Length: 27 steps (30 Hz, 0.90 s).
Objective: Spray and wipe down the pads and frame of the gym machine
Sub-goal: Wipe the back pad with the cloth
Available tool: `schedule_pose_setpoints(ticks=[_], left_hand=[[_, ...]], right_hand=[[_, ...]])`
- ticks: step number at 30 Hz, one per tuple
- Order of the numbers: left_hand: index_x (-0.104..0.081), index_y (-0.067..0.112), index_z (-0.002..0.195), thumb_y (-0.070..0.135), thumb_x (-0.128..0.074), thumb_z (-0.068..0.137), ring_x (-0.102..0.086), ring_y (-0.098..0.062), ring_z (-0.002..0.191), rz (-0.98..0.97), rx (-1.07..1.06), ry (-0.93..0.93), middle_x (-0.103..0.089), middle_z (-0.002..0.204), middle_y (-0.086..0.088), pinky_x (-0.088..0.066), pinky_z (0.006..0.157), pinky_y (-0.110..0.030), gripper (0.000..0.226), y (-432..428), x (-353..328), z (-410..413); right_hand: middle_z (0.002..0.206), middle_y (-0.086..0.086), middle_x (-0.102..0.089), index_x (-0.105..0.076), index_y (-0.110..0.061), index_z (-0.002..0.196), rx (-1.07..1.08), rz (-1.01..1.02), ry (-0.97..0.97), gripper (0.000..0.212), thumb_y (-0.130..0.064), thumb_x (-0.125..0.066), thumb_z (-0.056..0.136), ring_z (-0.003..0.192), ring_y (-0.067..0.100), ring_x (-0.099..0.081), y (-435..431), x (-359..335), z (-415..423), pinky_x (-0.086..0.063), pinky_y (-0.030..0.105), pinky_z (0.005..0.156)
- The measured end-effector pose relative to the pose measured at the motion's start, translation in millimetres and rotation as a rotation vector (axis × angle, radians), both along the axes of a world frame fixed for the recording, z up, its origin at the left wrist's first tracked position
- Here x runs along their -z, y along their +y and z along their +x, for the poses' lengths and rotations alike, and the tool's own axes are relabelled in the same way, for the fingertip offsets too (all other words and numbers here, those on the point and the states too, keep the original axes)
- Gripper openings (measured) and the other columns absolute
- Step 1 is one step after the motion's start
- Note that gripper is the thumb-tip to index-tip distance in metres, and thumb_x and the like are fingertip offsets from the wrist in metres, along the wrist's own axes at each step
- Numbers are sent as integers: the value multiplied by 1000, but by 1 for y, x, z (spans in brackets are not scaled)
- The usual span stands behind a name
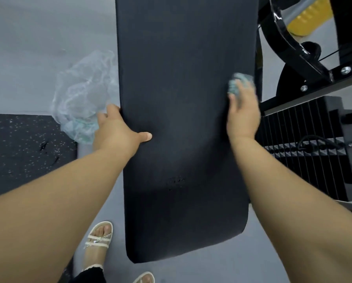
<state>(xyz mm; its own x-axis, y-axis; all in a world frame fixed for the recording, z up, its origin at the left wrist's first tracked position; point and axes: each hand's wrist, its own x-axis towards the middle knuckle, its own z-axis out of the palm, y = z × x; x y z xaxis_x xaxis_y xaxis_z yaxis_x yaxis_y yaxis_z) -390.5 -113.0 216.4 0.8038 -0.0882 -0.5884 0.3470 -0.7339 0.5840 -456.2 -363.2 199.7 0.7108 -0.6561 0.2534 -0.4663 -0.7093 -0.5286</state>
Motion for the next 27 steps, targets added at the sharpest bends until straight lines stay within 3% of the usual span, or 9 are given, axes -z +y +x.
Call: schedule_pose_setpoints(ticks=[2,4,8,11,13,17,22,24,27], left_hand=[[-38,18,118,31,-82,70,-50,-32,110,-7,-7,-3,-40,128,-5,-40,73,-40,66,0,-1,-3],[-38,17,120,32,-80,72,-50,-32,110,-2,-5,-1,-39,129,-5,-37,71,-38,66,1,-4,-5],[-38,14,123,31,-80,72,-51,-30,105,-3,-1,-27,-39,130,-8,-36,70,-36,68,0,-6,-5],[-39,16,128,32,-82,69,-52,-28,109,-57,-25,-56,-41,131,-7,-44,75,-39,74,1,-2,-9],[-38,21,133,35,-79,71,-51,-27,115,-74,-77,-92,-40,134,-3,-46,88,-43,76,4,1,-19],[-31,20,141,33,-65,85,-34,-27,129,-58,-161,-206,-32,141,-6,-35,105,-41,67,10,5,-63],[-45,9,134,11,-62,83,-37,-40,118,5,-28,-440,-39,132,-19,-32,100,-45,55,8,13,-127],[-51,7,128,7,-60,80,-40,-43,116,23,36,-508,-44,129,-21,-33,97,-50,49,5,17,-140],[-57,6,122,8,-52,78,-44,-43,114,-1,163,-574,-48,127,-20,-36,96,-50,45,7,17,-152]], right_hand=[[144,-3,-42,-49,-21,135,347,120,1,37,-22,-45,98,132,13,-39,-3,-4,10,-28,21,108],[144,0,-43,-50,-18,134,410,105,-16,38,-18,-46,96,133,19,-37,21,-5,38,-29,35,110],[136,13,-51,-59,-12,125,-1,-39,-68,36,-13,-55,89,129,35,-42,121,5,83,-37,49,103],[129,14,-58,-66,-12,116,-407,-153,-68,32,-18,-50,89,121,36,-51,143,6,60,-49,47,92],[129,11,-58,-67,-15,115,-464,-175,-45,34,-22,-47,89,120,30,-54,113,9,29,-49,40,94],[142,6,-47,-58,-20,126,-83,-68,53,33,-22,-50,94,130,21,-41,58,24,-52,-40,38,104],[146,13,-39,-50,-14,133,436,135,-15,40,-17,-44,94,136,31,-32,98,35,-74,-25,36,110],[142,15,-44,-55,-13,129,261,57,-10,41,-23,-41,91,134,35,-36,146,40,-77,-26,41,110],[137,14,-50,-61,-15,121,-355,-66,72,34,-23,-46,91,131,32,-39,163,43,-121,-33,43,108]])
